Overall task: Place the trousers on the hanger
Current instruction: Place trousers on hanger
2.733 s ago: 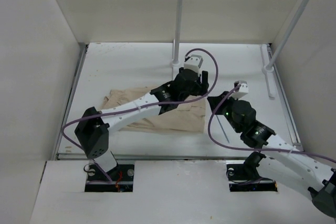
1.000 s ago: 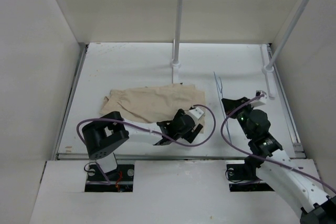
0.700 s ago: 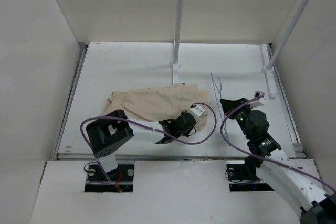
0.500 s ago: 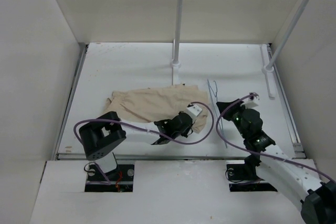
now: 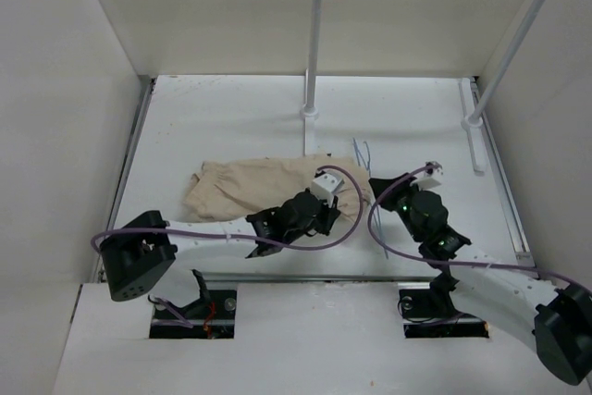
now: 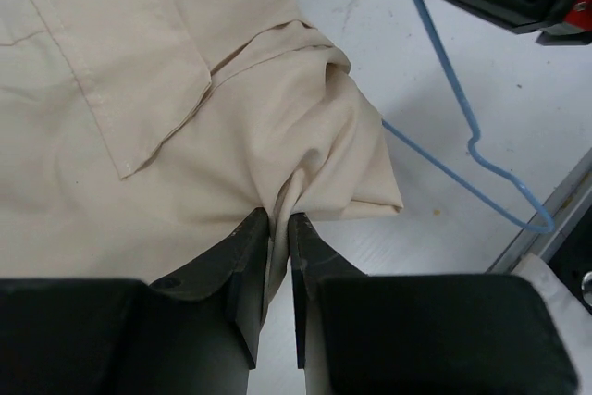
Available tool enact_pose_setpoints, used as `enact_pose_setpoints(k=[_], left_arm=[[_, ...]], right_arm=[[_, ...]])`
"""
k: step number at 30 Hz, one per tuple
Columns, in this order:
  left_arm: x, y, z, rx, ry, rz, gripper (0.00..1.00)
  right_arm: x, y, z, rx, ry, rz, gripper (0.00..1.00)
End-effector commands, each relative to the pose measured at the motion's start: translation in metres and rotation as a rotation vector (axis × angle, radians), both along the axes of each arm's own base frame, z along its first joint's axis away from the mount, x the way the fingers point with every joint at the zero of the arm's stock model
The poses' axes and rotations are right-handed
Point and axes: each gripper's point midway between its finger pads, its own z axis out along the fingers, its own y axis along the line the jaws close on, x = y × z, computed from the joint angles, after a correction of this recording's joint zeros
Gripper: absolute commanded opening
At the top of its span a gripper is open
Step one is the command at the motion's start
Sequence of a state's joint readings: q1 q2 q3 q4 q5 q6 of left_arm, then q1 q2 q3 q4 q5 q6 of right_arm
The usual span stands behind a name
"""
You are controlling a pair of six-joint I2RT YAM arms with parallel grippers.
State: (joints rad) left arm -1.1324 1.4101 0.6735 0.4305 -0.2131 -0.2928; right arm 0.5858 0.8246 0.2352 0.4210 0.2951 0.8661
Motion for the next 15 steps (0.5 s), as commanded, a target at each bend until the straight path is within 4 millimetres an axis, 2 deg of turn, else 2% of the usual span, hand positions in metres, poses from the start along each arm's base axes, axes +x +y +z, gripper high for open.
enact_pose_setpoints(k=[1,7,15], left_arm=[[-0.004,-0.007,0.045,-0.153,-0.045,-0.009,0.12],[0.001,-0.003,0.064,-0.203,-0.078,0.017,0.12],[-0.001,-0.030,0.051,-0.247,-0.058,-0.005,0.12]], right_arm=[[0.012,0.005,0.045,0.110,-0.111,-0.037,0.05],[0.014,0.002,0.036,0.141,-0.072,-0.071,0.05],[0.008,0.021,0.051,0.266,-0.090,-0.052,0.04]])
